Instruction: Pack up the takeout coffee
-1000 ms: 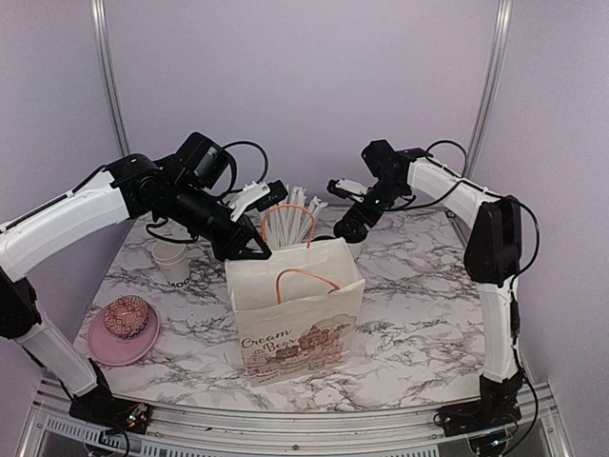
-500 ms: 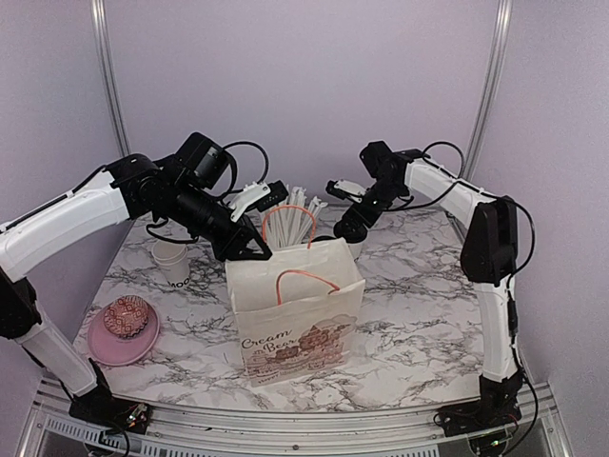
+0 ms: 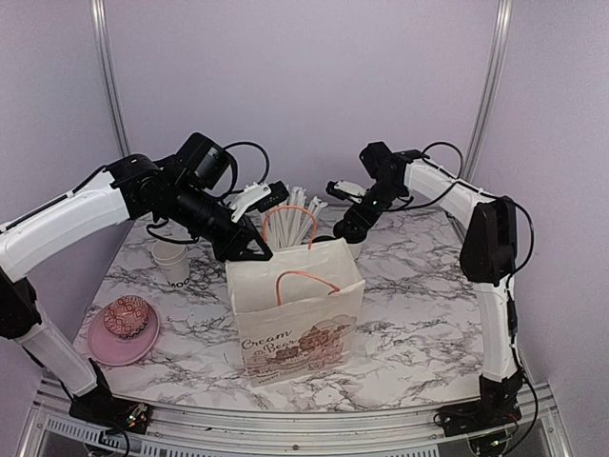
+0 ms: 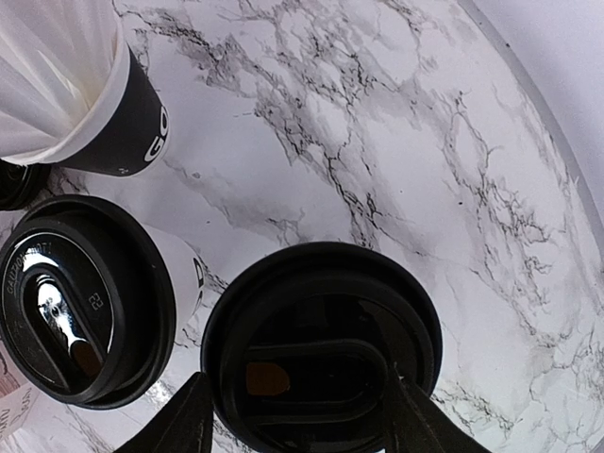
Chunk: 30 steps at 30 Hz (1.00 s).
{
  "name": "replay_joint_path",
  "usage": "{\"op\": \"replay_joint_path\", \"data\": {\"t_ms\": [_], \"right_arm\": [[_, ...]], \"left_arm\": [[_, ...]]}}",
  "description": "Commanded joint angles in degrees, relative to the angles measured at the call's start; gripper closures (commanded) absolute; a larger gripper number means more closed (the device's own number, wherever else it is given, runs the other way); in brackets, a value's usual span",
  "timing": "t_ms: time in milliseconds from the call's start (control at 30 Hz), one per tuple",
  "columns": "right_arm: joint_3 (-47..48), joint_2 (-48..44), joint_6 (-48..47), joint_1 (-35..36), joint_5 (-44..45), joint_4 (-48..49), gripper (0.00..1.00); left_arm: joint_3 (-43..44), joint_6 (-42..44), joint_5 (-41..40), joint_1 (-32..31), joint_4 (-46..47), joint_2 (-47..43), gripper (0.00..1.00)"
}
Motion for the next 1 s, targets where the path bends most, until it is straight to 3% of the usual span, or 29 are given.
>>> {"op": "replay_joint_path", "data": {"t_ms": [0, 533, 733, 967], "right_arm": [[1.05, 0.23, 0.22, -0.34, 0.61, -2.02, 0.44], [-19.43, -18.07, 0.09, -0.28, 1.57, 2.21, 0.48], [-15.29, -16.42, 0.36, -0.28, 3.03, 4.21, 0.22], [-1.96, -5.17, 1.61, -0.28, 0.93, 1.41, 0.04]], "left_arm": [[0.13, 0.16, 0.46, -0.22, -2.05, 0.76, 0.95], [-0.41, 0.77, 0.52, -0.18, -2.05, 1.0, 0.93], [-0.13, 0.86, 0.83, -0.18, -2.06, 1.49, 0.93], [-0.95, 0.16, 0.49, -0.18, -2.14, -0.17, 0.93]]}}
